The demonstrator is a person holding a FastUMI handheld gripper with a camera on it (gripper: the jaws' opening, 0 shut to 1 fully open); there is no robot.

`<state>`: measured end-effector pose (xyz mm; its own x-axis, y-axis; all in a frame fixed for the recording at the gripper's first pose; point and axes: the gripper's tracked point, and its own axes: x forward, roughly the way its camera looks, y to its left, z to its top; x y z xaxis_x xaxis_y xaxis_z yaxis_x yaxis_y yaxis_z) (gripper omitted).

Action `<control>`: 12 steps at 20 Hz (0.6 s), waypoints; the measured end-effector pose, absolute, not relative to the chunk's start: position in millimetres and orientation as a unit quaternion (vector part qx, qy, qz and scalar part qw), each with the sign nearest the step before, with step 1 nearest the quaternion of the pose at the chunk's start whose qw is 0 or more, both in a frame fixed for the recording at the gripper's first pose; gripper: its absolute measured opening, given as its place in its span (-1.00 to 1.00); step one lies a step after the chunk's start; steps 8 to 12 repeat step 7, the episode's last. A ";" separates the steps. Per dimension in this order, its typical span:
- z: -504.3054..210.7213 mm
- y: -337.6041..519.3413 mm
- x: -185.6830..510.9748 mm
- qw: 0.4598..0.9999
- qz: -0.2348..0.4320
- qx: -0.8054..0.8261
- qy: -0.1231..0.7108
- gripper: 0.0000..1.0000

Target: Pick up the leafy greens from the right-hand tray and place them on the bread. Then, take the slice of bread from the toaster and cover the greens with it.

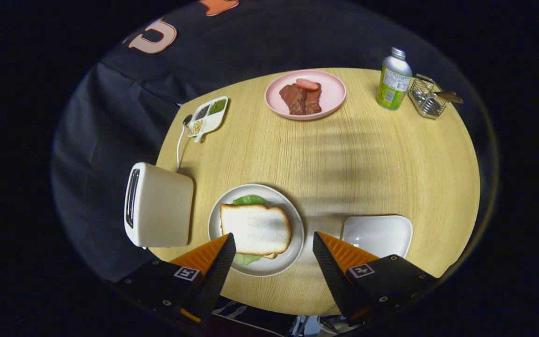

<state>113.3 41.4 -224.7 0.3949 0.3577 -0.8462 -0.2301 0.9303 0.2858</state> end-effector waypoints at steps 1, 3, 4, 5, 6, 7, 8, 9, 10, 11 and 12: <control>-209.4 38.9 115.1 0.844 0.174 0.056 0.505 0.98; -175.2 32.2 116.4 0.867 0.170 0.047 0.467 0.98; -157.0 30.6 115.0 0.877 0.170 0.046 0.447 0.98; -138.2 27.7 115.1 0.888 0.169 0.043 0.425 0.98; -119.2 21.8 114.9 0.902 0.165 0.038 0.398 0.98; -101.5 14.8 116.4 0.914 0.159 0.034 0.372 0.98; -101.5 14.8 116.4 0.914 0.159 0.034 0.372 0.98; -101.5 14.8 116.4 0.914 0.159 0.034 0.372 0.98; -101.5 14.8 116.4 0.914 0.159 0.034 0.372 0.98; -101.5 14.8 116.4 0.914 0.159 0.034 0.372 0.98; -101.5 14.8 116.4 0.914 0.159 0.034 0.372 0.98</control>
